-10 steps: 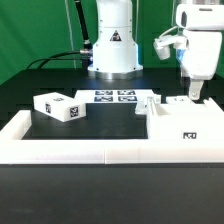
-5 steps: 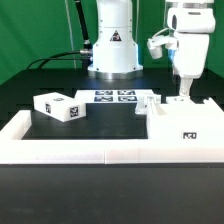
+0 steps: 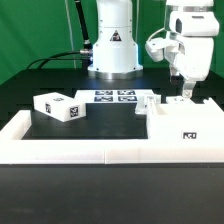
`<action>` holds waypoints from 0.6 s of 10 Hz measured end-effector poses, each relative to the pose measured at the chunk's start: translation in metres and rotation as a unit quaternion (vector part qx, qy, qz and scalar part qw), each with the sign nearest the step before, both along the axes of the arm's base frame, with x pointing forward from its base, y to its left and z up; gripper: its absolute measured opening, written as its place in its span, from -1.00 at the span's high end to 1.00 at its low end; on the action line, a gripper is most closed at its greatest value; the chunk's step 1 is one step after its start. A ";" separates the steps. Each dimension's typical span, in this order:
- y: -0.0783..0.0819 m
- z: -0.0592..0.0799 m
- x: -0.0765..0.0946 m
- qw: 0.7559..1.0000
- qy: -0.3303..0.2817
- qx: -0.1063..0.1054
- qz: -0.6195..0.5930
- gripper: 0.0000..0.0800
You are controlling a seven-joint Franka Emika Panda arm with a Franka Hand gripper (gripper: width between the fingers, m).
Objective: Assemble cabinet
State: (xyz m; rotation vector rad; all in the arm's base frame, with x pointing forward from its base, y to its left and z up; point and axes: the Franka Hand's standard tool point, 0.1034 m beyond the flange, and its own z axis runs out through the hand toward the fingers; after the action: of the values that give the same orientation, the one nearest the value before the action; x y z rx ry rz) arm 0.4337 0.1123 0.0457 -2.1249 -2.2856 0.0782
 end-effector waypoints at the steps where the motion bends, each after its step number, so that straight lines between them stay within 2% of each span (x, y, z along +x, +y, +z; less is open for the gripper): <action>1: 0.001 -0.005 -0.011 1.000 0.002 0.003 0.013 -0.99; 2: 0.002 -0.013 -0.024 1.000 0.011 0.005 0.016 -0.99; 4: 0.001 -0.012 -0.020 1.000 0.010 0.004 0.012 -0.99; 6: 0.003 -0.017 -0.023 1.000 0.013 0.005 0.009 -0.99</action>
Offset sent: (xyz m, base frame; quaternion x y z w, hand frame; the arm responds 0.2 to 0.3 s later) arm 0.0000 0.0000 0.0000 0.0000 0.0000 0.0000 1.0000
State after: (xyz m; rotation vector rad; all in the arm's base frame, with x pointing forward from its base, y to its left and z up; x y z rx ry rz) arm 0.4112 0.1148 0.0286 -2.0853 -2.2857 0.0934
